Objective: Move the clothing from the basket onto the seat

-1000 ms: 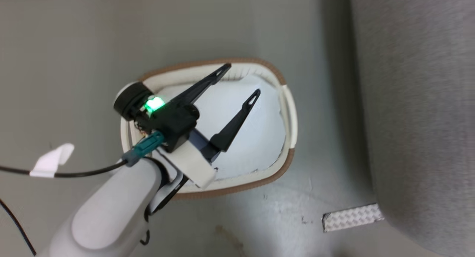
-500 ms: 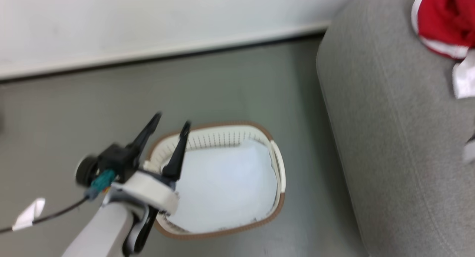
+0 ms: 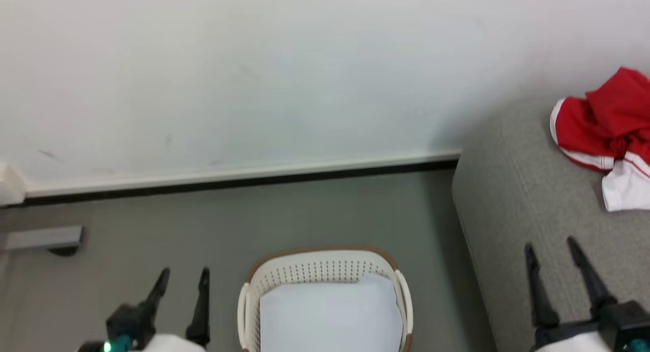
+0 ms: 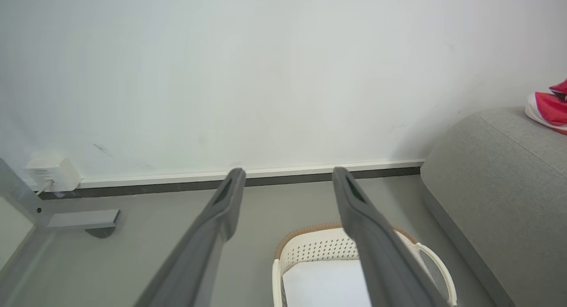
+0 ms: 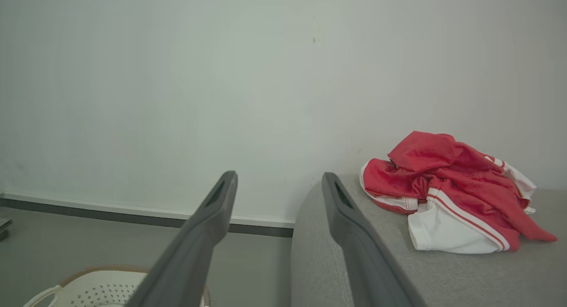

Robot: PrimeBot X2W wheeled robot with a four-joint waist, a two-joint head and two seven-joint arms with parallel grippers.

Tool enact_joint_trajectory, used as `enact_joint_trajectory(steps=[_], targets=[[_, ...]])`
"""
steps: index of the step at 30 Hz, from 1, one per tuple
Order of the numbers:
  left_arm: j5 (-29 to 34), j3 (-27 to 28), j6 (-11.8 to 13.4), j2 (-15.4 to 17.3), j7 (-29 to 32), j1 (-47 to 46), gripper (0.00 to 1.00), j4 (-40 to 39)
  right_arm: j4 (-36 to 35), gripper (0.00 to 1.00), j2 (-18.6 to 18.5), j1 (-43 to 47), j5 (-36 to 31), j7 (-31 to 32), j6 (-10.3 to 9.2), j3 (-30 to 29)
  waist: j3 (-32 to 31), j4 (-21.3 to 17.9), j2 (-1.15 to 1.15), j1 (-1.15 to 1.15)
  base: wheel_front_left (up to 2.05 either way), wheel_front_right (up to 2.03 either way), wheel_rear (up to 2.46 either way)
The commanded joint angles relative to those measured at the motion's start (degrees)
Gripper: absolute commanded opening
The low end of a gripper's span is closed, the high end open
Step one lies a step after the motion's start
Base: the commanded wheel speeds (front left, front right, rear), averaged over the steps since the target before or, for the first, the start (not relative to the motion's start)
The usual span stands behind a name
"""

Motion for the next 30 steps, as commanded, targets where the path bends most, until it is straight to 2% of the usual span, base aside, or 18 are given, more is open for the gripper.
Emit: enact_joint_trajectory(steps=[1,5,11,21,30], targets=[[0.5,0.5,0.2,-0.3,0.0,1.6,1.00,-0.2,-0.5,1.00,0.1,1.3,-0.6,-0.1,-0.17,0.3,-3.5,1.4,0.00,0.02,0.00,0.00,0.00],[2.6,3.9,-0.3,-2.2,0.0,6.6,1.00,-1.3,-0.8,1.00,1.3,5.4,-0.3,-0.2,-0.17,2.4,-5.2,1.5,0.00,0.02,0.00,0.00,0.00],[5.6,7.8,-3.3,-4.7,0.0,10.2,1.00,-1.7,-0.5,1.00,1.9,8.9,-0.2,-0.2,-0.17,2.0,-7.0,1.8,0.00,0.02,0.00,0.00,0.00],[9.8,12.0,-7.6,-8.0,0.0,12.1,1.00,-1.6,1.2,1.00,1.9,10.1,1.7,-0.2,-0.17,2.1,-8.3,1.6,0.00,0.02,0.00,0.00,0.00],[12.1,15.1,-9.8,-10.0,0.0,12.2,1.00,-0.5,2.4,1.00,1.9,10.1,2.2,-0.2,-0.17,2.8,-8.7,2.1,0.00,0.02,0.00,0.00,0.00]])
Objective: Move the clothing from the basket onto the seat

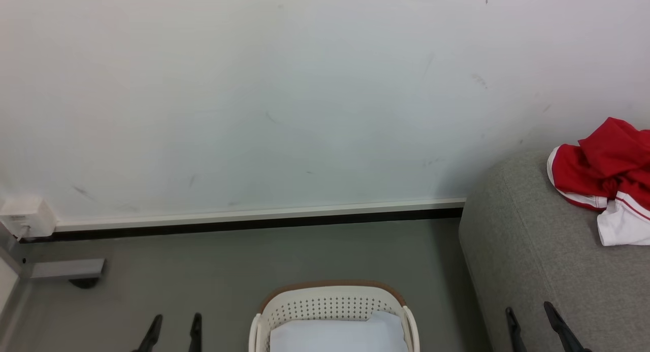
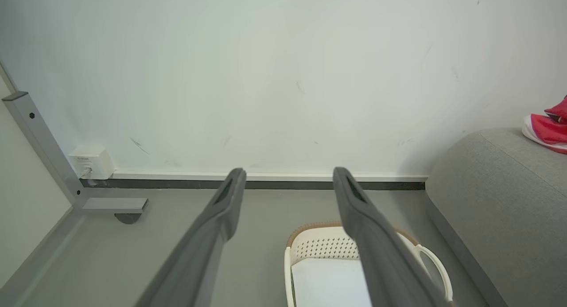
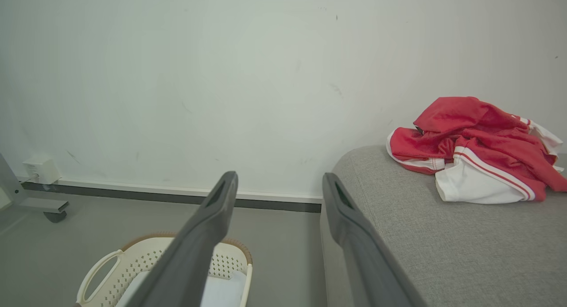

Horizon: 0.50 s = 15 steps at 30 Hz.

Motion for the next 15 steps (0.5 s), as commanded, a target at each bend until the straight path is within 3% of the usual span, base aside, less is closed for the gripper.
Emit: enact_joint_trajectory(steps=[1,5,6,10,15], targets=[[0.7,0.4,-0.3,-0.2,0.0,0.7,1.00,0.2,0.1,1.00,0.0,0.3,0.6,-0.1,-0.17,0.1,0.0,0.1,0.00,0.00,0.00,0.00,0.00],[1.2,1.9,-1.0,-0.9,0.0,0.4,1.00,0.4,0.3,1.00,0.0,0.2,0.7,-0.2,-0.17,0.4,-0.1,0.3,0.00,0.00,0.00,0.00,0.00],[0.6,1.9,-1.0,-1.1,0.0,0.0,0.00,0.4,0.3,0.00,0.0,0.0,0.4,0.0,0.00,0.4,-0.1,0.3,0.00,0.00,0.00,0.00,0.00],[-0.2,1.9,-1.1,-1.7,0.4,0.3,0.00,2.3,1.7,0.00,0.1,0.6,1.0,0.3,0.00,0.6,-0.1,0.3,0.00,0.00,0.00,0.00,0.00],[-5.7,3.1,-1.6,-1.9,2.3,-1.0,0.00,2.7,1.6,0.00,-0.1,-0.2,7.2,1.6,-0.01,0.2,0.1,0.4,0.00,0.00,0.00,0.00,0.00]])
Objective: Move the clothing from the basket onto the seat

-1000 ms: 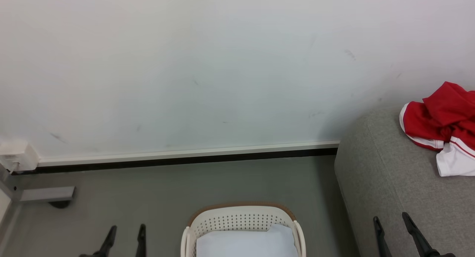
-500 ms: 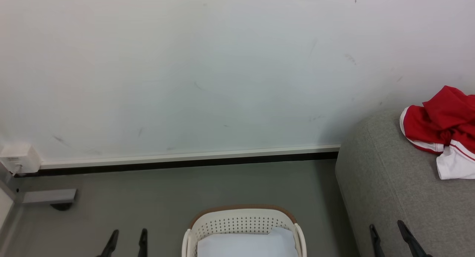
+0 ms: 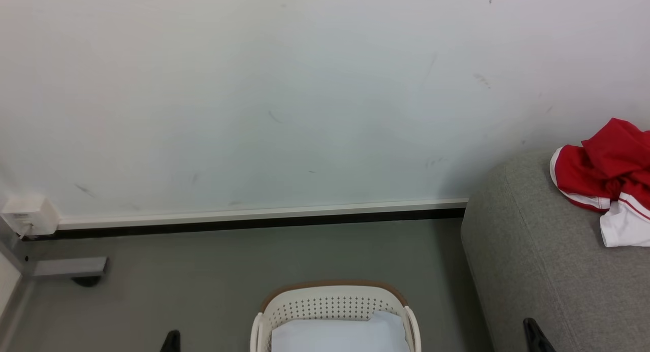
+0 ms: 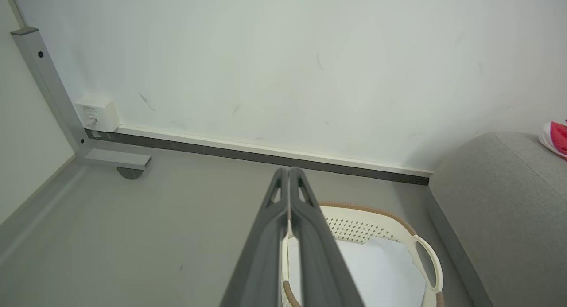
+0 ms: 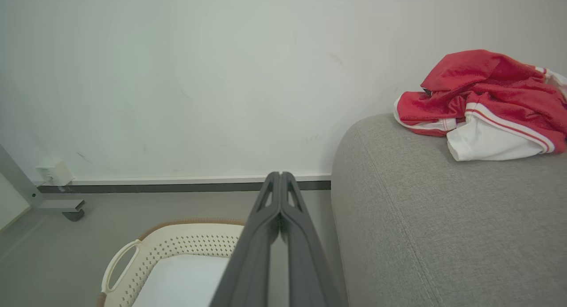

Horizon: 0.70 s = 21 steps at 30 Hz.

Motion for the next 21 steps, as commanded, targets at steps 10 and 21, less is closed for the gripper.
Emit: enact_joint_trajectory(steps=[10,21], targets=[[-12.2,1.4,-0.8,-0.2,2.7,-2.7,0.00,-1.6,-0.7,0.00,-0.8,-2.9,13.2,2.5,-0.02,-1.1,0.3,0.1,0.00,0.00,0.00,0.00,0.00],[-22.4,2.5,-1.1,-0.5,5.2,-3.9,0.00,-2.8,-0.7,0.00,-1.3,-4.4,24.3,4.7,-0.03,-1.7,0.6,0.2,0.00,0.00,0.00,0.00,0.00]])
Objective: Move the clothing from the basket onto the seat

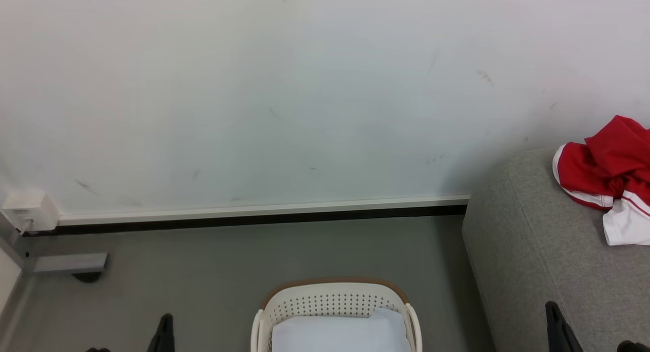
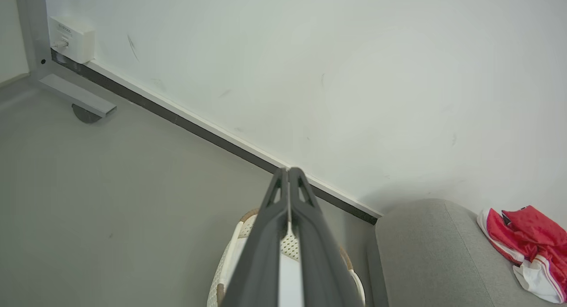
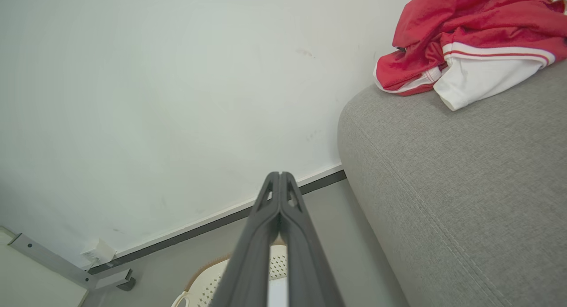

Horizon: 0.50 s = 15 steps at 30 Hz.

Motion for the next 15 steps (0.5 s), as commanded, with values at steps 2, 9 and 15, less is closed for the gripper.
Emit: enact_joint_trajectory(steps=[2,9,15], targets=[[-3.4,0.7,-0.3,0.2,0.7,-1.7,0.00,-1.2,-0.7,0.00,-0.6,-1.8,3.6,0.6,-0.04,-0.4,0.1,0.0,0.00,0.00,0.00,0.00,0.00],[-8.3,1.2,-0.5,0.0,2.0,-2.3,0.00,-1.6,-0.7,0.00,-0.9,-2.5,9.0,1.6,-0.04,-0.7,0.3,0.1,0.00,0.00,0.00,0.00,0.00],[-12.9,1.7,-0.7,-0.1,3.1,-3.0,0.00,-2.0,-0.8,0.00,-1.2,-3.3,14.1,2.6,-0.05,-0.9,0.4,0.1,0.00,0.00,0.00,0.00,0.00]])
